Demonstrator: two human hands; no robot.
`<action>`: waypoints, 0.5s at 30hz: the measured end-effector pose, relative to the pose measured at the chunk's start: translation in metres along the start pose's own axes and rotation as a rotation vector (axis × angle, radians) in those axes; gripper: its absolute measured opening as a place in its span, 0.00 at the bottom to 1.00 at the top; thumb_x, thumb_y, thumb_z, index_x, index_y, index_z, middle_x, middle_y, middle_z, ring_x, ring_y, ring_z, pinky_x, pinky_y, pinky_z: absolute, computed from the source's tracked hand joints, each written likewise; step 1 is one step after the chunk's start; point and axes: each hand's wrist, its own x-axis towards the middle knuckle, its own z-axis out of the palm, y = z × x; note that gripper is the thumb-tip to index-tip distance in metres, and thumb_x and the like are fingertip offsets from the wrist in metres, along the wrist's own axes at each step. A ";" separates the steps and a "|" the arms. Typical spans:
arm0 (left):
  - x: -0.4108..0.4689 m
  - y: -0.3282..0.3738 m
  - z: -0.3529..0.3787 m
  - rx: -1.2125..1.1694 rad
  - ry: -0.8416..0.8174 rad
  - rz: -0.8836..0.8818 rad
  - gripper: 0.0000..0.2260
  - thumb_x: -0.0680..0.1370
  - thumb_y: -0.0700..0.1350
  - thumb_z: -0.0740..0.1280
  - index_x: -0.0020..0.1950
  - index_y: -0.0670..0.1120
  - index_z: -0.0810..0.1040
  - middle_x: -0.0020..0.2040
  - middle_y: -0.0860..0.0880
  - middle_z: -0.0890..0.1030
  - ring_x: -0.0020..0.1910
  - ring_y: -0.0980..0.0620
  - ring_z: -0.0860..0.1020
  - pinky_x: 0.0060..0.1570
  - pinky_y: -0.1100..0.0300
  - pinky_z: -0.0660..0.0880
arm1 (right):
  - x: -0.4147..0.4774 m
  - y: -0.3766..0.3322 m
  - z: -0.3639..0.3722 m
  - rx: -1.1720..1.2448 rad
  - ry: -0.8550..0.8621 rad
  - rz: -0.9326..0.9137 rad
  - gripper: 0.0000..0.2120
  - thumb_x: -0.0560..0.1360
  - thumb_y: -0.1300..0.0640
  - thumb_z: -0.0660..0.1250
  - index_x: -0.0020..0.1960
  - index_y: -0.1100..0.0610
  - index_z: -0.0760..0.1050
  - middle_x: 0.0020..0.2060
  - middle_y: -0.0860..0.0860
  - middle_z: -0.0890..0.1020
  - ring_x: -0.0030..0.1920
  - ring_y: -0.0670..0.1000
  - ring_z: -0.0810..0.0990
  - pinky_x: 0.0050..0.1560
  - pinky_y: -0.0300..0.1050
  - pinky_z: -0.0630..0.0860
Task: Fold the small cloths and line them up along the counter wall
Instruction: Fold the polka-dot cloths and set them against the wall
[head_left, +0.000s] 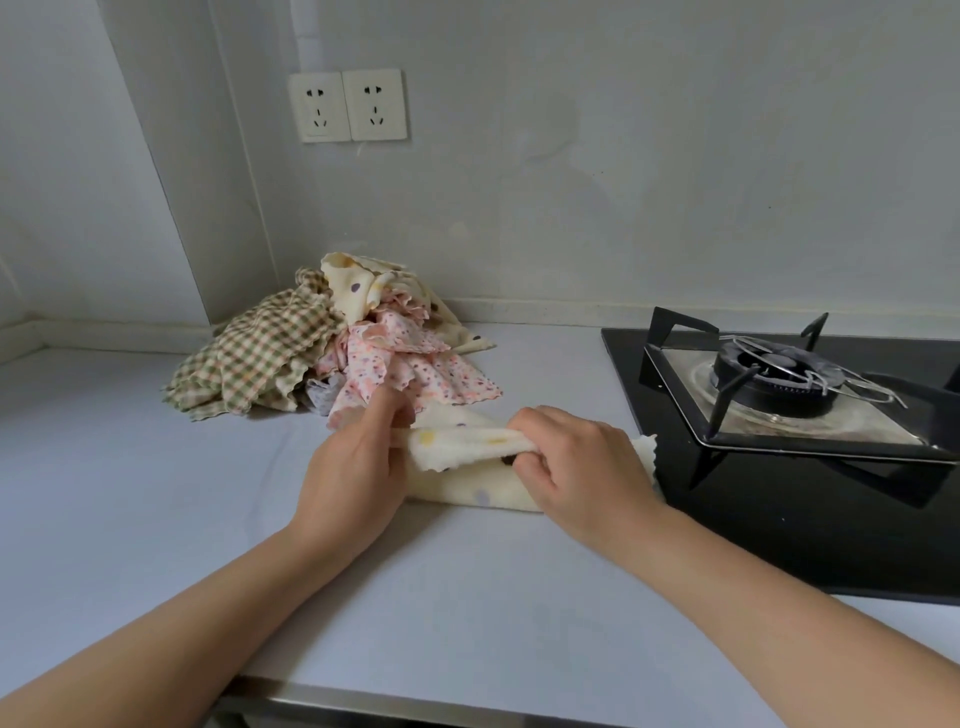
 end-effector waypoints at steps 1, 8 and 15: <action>0.000 -0.001 -0.001 -0.028 0.020 -0.032 0.11 0.69 0.37 0.55 0.49 0.47 0.68 0.40 0.51 0.74 0.37 0.46 0.70 0.33 0.56 0.65 | 0.001 0.002 -0.002 -0.001 0.033 0.016 0.16 0.68 0.54 0.51 0.47 0.55 0.76 0.37 0.49 0.78 0.33 0.55 0.74 0.31 0.42 0.66; 0.008 -0.006 -0.010 -0.352 0.160 -0.187 0.16 0.71 0.27 0.62 0.48 0.47 0.71 0.41 0.53 0.78 0.38 0.60 0.76 0.38 0.72 0.69 | 0.007 0.011 -0.017 0.105 0.113 0.209 0.08 0.69 0.61 0.58 0.44 0.56 0.74 0.39 0.47 0.77 0.38 0.51 0.73 0.36 0.45 0.67; 0.010 -0.013 -0.007 -0.626 -0.011 -0.308 0.13 0.66 0.38 0.62 0.48 0.52 0.74 0.38 0.53 0.79 0.37 0.52 0.74 0.40 0.56 0.71 | 0.009 0.023 -0.022 0.146 0.103 0.417 0.10 0.71 0.64 0.62 0.50 0.53 0.73 0.41 0.44 0.74 0.43 0.51 0.75 0.43 0.48 0.73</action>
